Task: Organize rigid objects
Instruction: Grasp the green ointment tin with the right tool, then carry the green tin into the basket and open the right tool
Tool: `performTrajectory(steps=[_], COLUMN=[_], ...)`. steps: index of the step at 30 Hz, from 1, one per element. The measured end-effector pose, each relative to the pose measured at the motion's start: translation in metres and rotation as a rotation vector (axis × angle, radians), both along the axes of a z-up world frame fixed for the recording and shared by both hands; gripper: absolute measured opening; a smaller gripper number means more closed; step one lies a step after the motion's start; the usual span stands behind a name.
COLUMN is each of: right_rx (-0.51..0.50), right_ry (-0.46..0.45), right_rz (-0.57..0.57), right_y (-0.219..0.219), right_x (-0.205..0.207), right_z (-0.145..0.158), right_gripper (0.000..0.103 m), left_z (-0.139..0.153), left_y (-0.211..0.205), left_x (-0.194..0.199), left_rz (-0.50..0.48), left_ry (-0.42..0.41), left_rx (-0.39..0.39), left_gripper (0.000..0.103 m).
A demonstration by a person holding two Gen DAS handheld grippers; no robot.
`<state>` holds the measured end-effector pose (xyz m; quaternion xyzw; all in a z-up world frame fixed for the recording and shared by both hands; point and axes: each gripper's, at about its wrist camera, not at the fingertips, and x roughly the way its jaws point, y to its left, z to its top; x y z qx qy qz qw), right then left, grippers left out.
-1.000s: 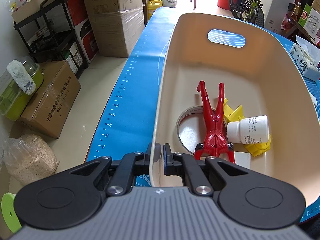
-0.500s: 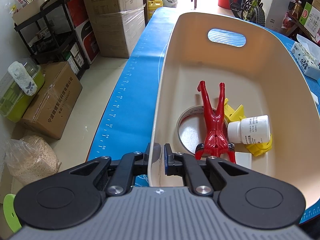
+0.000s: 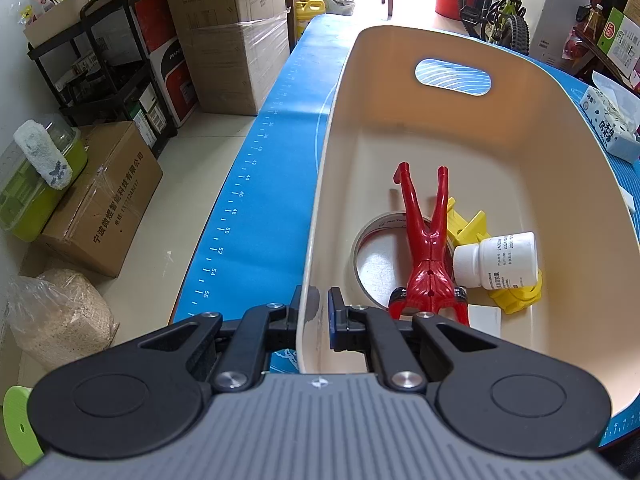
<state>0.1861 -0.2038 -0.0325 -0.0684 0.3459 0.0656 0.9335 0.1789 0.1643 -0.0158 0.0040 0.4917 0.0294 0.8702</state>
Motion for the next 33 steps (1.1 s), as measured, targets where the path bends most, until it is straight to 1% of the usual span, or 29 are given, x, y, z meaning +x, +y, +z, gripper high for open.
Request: performTrajectory(steps=[2, 5, 10, 15, 20, 25, 28, 31, 33], right_rx=[0.012, 0.029, 0.059, 0.097, 0.107, 0.090, 0.065, -0.002, -0.026], right_ry=[-0.026, -0.067, -0.129, -0.151, -0.139, -0.082, -0.045, -0.012, 0.023], right_rz=[0.003, 0.040, 0.139, 0.237, 0.328, 0.386, 0.417, 0.448, 0.467], right_y=[0.008, 0.026, 0.062, 0.102, 0.144, 0.183, 0.201, 0.220, 0.229], right_x=[-0.003, -0.008, -0.014, -0.014, -0.009, -0.003, -0.002, -0.004, -0.006], right_z=[0.013, 0.032, 0.059, 0.075, 0.074, 0.060, 0.049, 0.036, 0.027], right_gripper=[0.054, 0.054, 0.054, 0.054, 0.054, 0.054, 0.054, 0.054, 0.054], left_z=[0.000, 0.000, 0.000, 0.000, 0.001, 0.001, 0.001, 0.001, 0.001], left_y=[0.000, 0.000, 0.000, 0.000, -0.001, -0.001, -0.001, -0.001, -0.001], left_x=[0.000, 0.000, 0.000, 0.000, 0.000, 0.000, 0.000, 0.000, 0.000], left_rz=[0.000, 0.000, 0.000, 0.000, 0.000, 0.000, 0.000, 0.000, 0.000], left_ry=[0.000, 0.000, 0.000, 0.000, 0.000, 0.000, 0.000, 0.000, 0.000], left_rx=[0.002, 0.002, 0.001, 0.001, 0.002, 0.002, 0.001, 0.002, 0.001], left_gripper=[0.011, 0.011, 0.011, 0.011, 0.011, 0.011, 0.010, 0.010, 0.010])
